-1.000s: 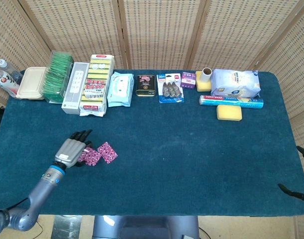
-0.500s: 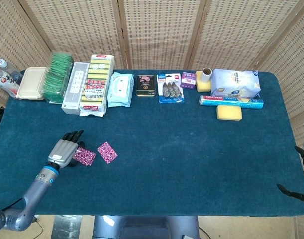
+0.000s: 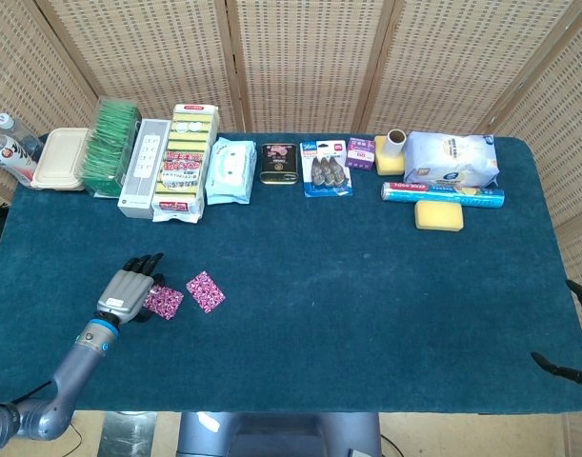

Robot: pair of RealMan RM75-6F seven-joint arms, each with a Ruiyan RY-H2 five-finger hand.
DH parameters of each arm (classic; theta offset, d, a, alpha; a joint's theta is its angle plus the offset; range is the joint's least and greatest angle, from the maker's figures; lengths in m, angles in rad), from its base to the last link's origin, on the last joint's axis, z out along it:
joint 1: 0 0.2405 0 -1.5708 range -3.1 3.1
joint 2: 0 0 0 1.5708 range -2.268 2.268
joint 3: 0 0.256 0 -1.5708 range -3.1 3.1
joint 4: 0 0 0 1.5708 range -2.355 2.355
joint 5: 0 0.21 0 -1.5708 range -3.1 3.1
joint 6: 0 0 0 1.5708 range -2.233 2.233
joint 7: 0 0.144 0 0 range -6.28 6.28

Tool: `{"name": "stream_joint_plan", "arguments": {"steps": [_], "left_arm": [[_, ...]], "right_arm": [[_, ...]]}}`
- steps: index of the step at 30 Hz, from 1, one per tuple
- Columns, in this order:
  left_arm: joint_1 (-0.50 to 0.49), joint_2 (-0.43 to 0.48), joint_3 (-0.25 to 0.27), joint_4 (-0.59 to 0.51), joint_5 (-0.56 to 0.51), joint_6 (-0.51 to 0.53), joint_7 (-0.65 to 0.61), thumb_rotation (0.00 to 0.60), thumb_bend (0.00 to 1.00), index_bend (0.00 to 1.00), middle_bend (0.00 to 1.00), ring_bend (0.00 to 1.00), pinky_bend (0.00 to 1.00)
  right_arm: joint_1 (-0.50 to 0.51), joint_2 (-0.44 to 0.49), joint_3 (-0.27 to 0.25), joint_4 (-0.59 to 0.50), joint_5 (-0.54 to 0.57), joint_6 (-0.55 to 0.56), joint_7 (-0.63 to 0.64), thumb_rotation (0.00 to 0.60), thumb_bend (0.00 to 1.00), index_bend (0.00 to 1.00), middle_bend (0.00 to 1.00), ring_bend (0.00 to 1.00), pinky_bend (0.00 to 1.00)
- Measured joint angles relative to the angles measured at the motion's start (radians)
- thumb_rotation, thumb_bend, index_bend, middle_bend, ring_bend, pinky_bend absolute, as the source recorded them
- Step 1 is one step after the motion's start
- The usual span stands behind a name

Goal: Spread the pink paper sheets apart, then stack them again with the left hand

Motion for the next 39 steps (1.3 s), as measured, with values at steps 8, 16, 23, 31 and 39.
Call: {"name": "stream_joint_plan", "arguments": {"steps": [8, 16, 23, 31, 39], "left_arm": [[-0.006, 0.004, -0.008, -0.021, -0.040, 0.005, 0.047, 0.600, 0.23, 0.44, 0.00, 0.00, 0.08], [-0.016, 0.001, -0.013, -0.041, -0.107, 0.011, 0.109, 0.600, 0.22, 0.33, 0.00, 0.00, 0.08], [-0.023, -0.002, -0.015, -0.054, -0.131, 0.018, 0.128, 0.600, 0.22, 0.32, 0.00, 0.00, 0.08], [-0.030, -0.009, -0.003, -0.042, -0.126, 0.028, 0.158, 0.600, 0.22, 0.29, 0.00, 0.00, 0.08], [-0.033, -0.015, -0.002, -0.040, -0.135, 0.028, 0.163, 0.600, 0.22, 0.24, 0.00, 0.00, 0.08]], "right_arm": [[0.003, 0.002, 0.001, -0.007, 0.003, -0.003, -0.009, 0.600, 0.00, 0.07, 0.00, 0.00, 0.00], [0.001, 0.001, 0.001, -0.005, 0.005, 0.000, -0.005, 0.600, 0.00, 0.07, 0.00, 0.00, 0.00], [-0.001, 0.000, 0.000, -0.001, 0.000, 0.003, 0.001, 0.600, 0.00, 0.07, 0.00, 0.00, 0.00], [-0.001, -0.001, 0.001, 0.000, 0.001, 0.004, -0.001, 0.600, 0.00, 0.07, 0.00, 0.00, 0.00], [-0.001, -0.002, 0.001, 0.001, 0.001, 0.004, 0.001, 0.600, 0.00, 0.07, 0.00, 0.00, 0.00]]}}
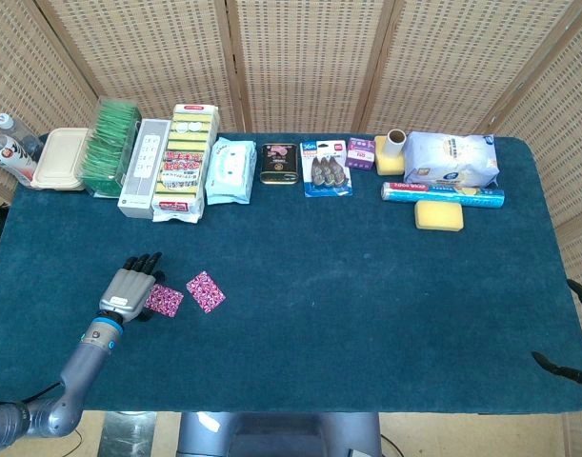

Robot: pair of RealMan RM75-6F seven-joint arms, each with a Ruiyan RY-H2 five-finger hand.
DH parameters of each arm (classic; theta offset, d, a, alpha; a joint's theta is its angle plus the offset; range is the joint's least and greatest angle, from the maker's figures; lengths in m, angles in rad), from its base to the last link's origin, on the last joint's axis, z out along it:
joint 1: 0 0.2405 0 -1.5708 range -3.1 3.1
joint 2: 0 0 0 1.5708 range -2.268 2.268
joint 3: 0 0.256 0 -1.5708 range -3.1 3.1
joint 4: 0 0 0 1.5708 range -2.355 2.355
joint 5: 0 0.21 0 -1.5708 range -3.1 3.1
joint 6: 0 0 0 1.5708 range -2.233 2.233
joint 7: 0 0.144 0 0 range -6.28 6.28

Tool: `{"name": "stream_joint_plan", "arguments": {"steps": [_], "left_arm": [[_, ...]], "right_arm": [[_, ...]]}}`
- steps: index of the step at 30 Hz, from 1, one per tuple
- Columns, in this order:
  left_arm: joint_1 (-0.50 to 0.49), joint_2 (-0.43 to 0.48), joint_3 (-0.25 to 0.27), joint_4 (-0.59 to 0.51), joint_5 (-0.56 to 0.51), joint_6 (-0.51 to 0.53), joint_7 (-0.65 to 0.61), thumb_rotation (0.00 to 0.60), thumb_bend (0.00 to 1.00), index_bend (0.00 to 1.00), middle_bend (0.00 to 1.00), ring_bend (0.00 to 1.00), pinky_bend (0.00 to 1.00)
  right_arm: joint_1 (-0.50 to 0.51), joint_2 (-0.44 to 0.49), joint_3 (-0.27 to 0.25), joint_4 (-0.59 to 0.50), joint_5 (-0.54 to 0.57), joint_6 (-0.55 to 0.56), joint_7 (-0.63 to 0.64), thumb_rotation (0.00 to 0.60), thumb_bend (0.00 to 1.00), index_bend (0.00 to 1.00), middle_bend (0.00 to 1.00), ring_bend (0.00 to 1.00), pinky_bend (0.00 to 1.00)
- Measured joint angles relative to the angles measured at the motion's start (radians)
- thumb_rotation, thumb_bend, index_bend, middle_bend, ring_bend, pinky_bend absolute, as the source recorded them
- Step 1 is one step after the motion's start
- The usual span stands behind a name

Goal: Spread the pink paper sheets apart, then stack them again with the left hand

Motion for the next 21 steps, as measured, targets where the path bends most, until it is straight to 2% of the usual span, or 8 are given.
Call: {"name": "stream_joint_plan", "arguments": {"steps": [8, 15, 18, 21], "left_arm": [[-0.001, 0.017, -0.012, -0.030, 0.025, 0.004, -0.036, 0.600, 0.22, 0.18, 0.00, 0.00, 0.08], [-0.008, 0.042, -0.016, -0.053, 0.198, 0.004, -0.129, 0.600, 0.22, 0.18, 0.00, 0.00, 0.08], [-0.022, 0.030, -0.012, -0.030, 0.276, -0.007, -0.152, 0.600, 0.22, 0.18, 0.00, 0.00, 0.08], [-0.039, 0.001, -0.010, 0.016, 0.310, -0.025, -0.167, 0.600, 0.22, 0.18, 0.00, 0.00, 0.08]], "right_arm": [[-0.001, 0.004, 0.001, -0.002, 0.000, 0.002, 0.004, 0.600, 0.00, 0.07, 0.00, 0.00, 0.00], [0.000, 0.004, 0.000, -0.004, -0.001, 0.000, 0.001, 0.600, 0.00, 0.07, 0.00, 0.00, 0.00], [0.000, 0.005, 0.001, -0.006, 0.001, 0.000, 0.000, 0.600, 0.00, 0.07, 0.00, 0.00, 0.00], [-0.001, 0.005, 0.000, -0.003, 0.002, 0.001, 0.003, 0.600, 0.00, 0.07, 0.00, 0.00, 0.00]]}}
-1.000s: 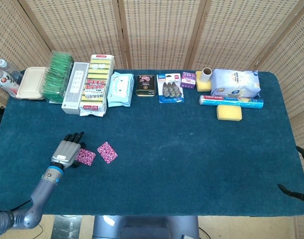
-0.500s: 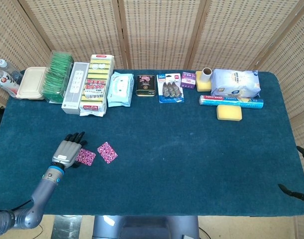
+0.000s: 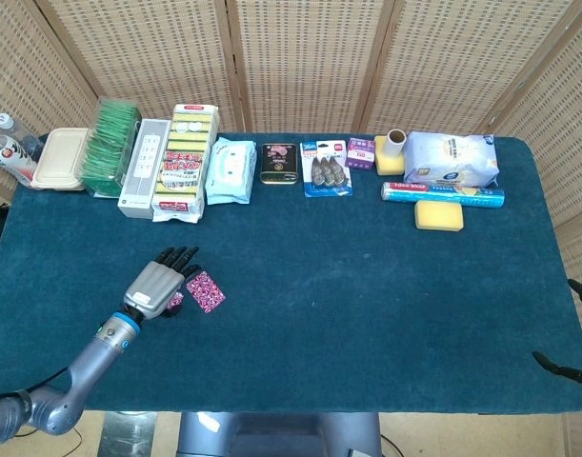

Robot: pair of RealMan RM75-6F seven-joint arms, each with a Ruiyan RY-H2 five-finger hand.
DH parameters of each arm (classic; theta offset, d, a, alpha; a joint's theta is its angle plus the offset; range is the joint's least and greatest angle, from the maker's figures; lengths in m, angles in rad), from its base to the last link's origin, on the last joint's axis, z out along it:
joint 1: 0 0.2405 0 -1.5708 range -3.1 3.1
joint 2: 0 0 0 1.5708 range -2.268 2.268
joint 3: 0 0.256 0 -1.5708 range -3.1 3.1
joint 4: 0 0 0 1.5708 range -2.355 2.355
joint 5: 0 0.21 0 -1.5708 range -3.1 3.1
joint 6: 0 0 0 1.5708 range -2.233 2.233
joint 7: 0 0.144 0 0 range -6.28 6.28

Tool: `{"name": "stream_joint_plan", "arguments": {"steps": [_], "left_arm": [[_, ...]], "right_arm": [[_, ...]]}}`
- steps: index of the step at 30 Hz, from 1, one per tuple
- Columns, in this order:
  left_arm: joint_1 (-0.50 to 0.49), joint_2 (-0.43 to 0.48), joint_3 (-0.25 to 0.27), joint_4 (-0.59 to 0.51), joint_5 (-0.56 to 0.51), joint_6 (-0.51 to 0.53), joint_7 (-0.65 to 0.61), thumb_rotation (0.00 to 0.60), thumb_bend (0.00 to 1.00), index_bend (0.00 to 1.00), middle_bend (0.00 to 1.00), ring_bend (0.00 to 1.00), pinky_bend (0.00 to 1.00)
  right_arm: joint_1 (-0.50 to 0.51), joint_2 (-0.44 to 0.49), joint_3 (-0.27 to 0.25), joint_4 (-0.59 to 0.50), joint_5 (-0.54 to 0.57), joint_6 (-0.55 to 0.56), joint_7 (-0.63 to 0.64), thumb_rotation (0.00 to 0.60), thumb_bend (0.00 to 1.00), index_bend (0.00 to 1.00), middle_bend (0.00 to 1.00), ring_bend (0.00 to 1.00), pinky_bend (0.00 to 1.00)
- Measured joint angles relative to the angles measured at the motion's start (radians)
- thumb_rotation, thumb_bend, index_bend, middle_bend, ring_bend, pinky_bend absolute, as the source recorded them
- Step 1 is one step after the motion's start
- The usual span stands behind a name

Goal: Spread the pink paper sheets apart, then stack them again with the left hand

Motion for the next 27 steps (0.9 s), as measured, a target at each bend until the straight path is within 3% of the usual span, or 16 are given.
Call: {"name": "stream_joint_plan", "arguments": {"steps": [7, 27], "left_arm": [[-0.038, -0.045, 0.002, 0.057, 0.034, -0.043, 0.015, 0.600, 0.22, 0.18, 0.00, 0.00, 0.14], [-0.062, -0.103, -0.002, 0.119, -0.015, -0.072, 0.106, 0.600, 0.22, 0.18, 0.00, 0.00, 0.14]], "right_arm": [[0.004, -0.003, 0.001, 0.002, 0.004, -0.006, -0.003, 0.600, 0.00, 0.07, 0.00, 0.00, 0.00], [0.004, -0.003, 0.003, 0.004, 0.007, -0.007, 0.003, 0.600, 0.00, 0.07, 0.00, 0.00, 0.00]]}}
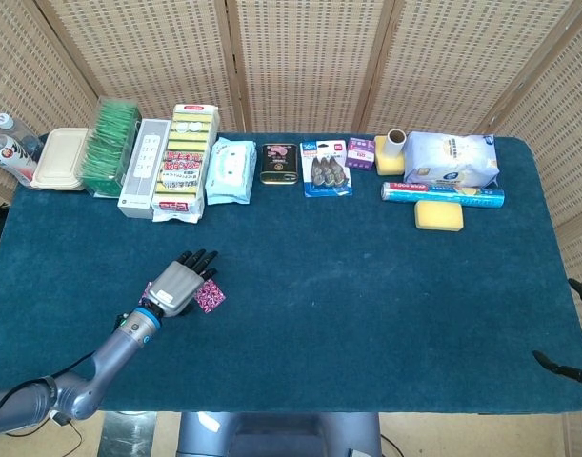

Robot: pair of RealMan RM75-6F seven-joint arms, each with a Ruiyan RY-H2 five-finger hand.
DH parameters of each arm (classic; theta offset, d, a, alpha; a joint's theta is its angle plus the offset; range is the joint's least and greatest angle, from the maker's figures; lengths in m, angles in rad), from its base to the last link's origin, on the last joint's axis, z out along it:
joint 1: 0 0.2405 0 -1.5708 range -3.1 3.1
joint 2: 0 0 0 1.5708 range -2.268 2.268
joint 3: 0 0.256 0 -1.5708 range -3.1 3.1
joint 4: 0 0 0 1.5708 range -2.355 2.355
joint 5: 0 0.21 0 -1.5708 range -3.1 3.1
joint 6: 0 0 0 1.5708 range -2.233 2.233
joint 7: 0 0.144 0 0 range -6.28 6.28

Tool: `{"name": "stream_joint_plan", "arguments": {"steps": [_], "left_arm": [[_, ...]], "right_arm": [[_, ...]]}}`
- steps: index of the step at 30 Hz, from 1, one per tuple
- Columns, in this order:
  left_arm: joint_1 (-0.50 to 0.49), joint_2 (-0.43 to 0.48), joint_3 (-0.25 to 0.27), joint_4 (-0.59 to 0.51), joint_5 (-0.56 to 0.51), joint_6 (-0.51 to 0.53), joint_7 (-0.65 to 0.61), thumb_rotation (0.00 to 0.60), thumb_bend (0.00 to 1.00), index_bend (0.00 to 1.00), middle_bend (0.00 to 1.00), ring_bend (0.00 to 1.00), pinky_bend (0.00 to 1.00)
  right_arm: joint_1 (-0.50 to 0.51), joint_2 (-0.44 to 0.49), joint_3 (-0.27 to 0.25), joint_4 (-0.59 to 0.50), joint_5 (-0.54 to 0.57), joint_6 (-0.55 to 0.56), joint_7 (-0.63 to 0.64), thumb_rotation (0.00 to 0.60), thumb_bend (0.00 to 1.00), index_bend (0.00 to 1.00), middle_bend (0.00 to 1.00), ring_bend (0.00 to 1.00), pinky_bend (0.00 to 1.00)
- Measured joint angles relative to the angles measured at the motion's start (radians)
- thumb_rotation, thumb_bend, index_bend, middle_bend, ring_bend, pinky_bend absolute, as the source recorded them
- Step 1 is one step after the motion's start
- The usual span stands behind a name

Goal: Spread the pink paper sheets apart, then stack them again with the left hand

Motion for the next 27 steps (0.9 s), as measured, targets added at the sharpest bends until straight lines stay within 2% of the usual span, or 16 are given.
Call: {"name": "stream_joint_plan", "arguments": {"steps": [10, 13, 15, 18, 27], "left_arm": [[-0.008, -0.016, -0.004, 0.004, -0.051, -0.015, 0.037, 0.600, 0.22, 0.20, 0.00, 0.00, 0.14], [-0.010, -0.021, -0.005, 0.006, -0.059, -0.018, 0.038, 0.600, 0.22, 0.28, 0.00, 0.00, 0.14], [-0.011, -0.022, -0.007, 0.006, -0.061, -0.017, 0.036, 0.600, 0.22, 0.38, 0.00, 0.00, 0.14], [-0.009, -0.022, -0.009, 0.003, -0.061, -0.007, 0.032, 0.600, 0.23, 0.45, 0.00, 0.00, 0.14], [-0.004, -0.013, -0.011, -0.010, -0.061, 0.010, 0.019, 0.600, 0.24, 0.48, 0.00, 0.00, 0.14]], "right_arm": [[0.002, 0.005, 0.002, 0.003, 0.006, -0.007, 0.015, 0.600, 0.00, 0.07, 0.00, 0.00, 0.00], [0.001, 0.005, 0.003, 0.004, 0.005, -0.004, 0.016, 0.600, 0.00, 0.07, 0.00, 0.00, 0.00], [0.001, 0.005, 0.003, 0.004, 0.004, -0.004, 0.018, 0.600, 0.00, 0.07, 0.00, 0.00, 0.00], [0.001, 0.007, 0.004, 0.005, 0.005, -0.003, 0.023, 0.600, 0.00, 0.07, 0.00, 0.00, 0.00], [-0.001, 0.007, 0.004, 0.007, -0.001, 0.002, 0.028, 0.600, 0.00, 0.07, 0.00, 0.00, 0.00]]}}
